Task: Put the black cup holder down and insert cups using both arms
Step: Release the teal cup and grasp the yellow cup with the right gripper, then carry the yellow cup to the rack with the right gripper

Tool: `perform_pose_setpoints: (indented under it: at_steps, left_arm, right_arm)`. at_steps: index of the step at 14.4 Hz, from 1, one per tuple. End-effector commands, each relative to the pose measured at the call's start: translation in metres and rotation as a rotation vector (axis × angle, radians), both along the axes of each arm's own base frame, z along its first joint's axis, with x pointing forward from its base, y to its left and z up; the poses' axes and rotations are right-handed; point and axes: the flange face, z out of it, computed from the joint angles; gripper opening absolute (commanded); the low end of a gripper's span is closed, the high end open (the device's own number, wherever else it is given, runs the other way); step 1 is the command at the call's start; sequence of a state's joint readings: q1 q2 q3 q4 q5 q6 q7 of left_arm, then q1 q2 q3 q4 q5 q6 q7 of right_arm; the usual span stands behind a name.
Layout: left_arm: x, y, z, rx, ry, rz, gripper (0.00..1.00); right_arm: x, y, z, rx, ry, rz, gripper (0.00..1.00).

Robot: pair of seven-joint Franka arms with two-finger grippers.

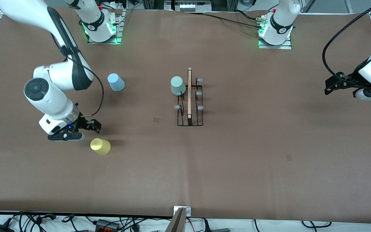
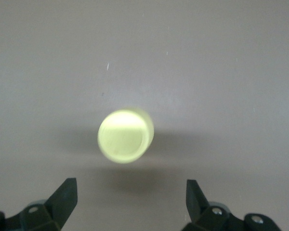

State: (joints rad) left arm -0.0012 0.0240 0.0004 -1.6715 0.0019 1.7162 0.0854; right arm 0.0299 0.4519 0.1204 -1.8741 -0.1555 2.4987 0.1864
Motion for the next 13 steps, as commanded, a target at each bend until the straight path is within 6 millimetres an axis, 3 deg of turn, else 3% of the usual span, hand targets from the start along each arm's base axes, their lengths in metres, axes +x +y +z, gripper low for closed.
perform_pose_setpoints:
  at_steps: [1, 7, 12, 13]
  left_arm:
    - [0.003, -0.001, 0.005, -0.014, 0.004, 0.009, 1.00]
    - [0.003, -0.011, 0.006, 0.030, -0.002, 0.017, 1.00]
    - [0.003, -0.014, 0.008, 0.049, -0.004, 0.035, 1.00]
    - [0.002, -0.014, 0.008, 0.049, -0.002, 0.035, 1.00]
  right_arm:
    - [0.022, 0.002, -0.036, 0.014, -0.066, 0.022, 1.00]
    - [0.024, 0.006, -0.046, 0.031, -0.073, 0.006, 1.00]
    - [0.018, 0.012, -0.065, 0.029, -0.041, 0.016, 1.00]
    - [0.017, 0.013, -0.066, 0.029, -0.038, 0.017, 0.95]
